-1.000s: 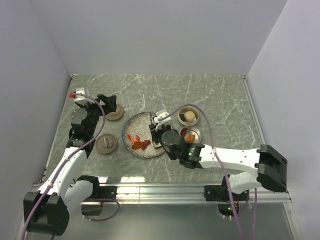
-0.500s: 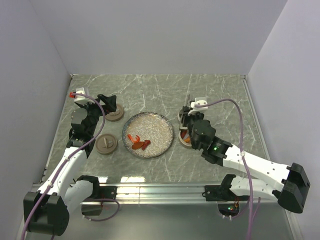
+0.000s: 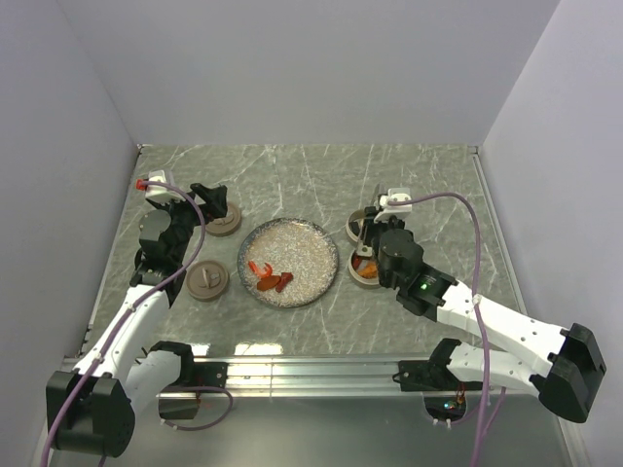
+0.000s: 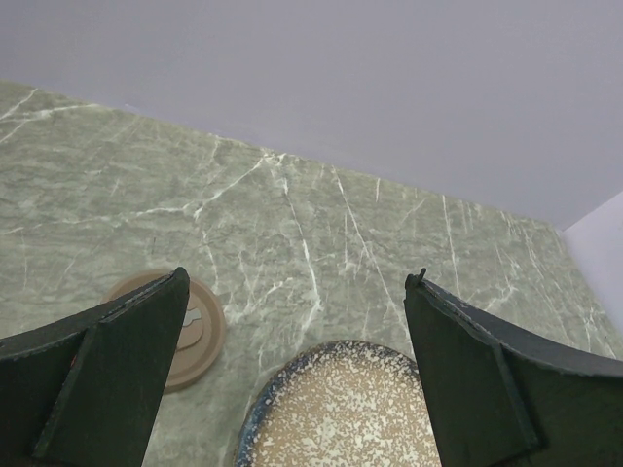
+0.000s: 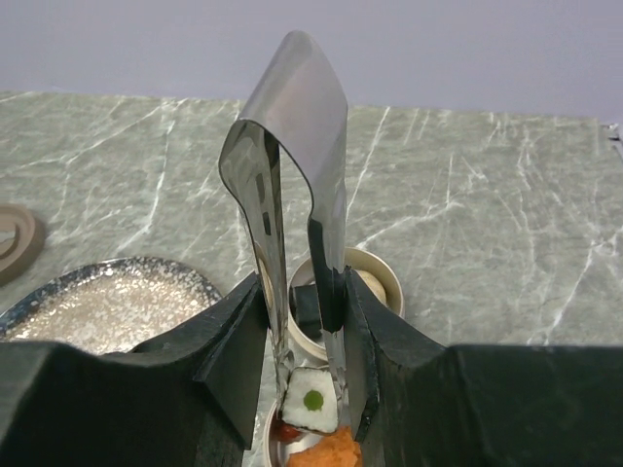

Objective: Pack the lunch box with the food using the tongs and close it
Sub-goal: Place the food into the lunch box

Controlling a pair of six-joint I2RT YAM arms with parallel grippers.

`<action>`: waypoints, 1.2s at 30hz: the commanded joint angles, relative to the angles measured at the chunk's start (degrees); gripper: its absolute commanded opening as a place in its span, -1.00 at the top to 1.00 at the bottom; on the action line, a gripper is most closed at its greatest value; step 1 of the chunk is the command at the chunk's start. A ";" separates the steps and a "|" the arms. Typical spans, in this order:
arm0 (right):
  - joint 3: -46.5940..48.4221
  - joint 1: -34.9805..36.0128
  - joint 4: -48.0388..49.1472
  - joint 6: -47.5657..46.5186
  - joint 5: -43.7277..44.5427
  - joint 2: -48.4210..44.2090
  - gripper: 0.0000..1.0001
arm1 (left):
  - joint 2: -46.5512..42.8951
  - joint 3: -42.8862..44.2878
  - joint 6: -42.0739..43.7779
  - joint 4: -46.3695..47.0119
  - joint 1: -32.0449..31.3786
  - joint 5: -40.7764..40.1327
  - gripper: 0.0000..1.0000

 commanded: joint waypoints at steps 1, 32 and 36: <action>-0.11 -0.47 0.35 2.66 -0.81 -1.09 0.62 | -0.01 0.38 -0.32 2.76 0.02 0.12 -0.99; 3.14 -0.39 -4.05 4.24 -0.63 0.05 0.00 | -0.45 0.30 -0.24 2.50 0.02 0.03 -0.99; 3.32 -0.39 -3.87 3.36 -0.63 -0.91 -0.01 | -0.45 0.30 -0.15 2.50 0.02 0.03 -0.99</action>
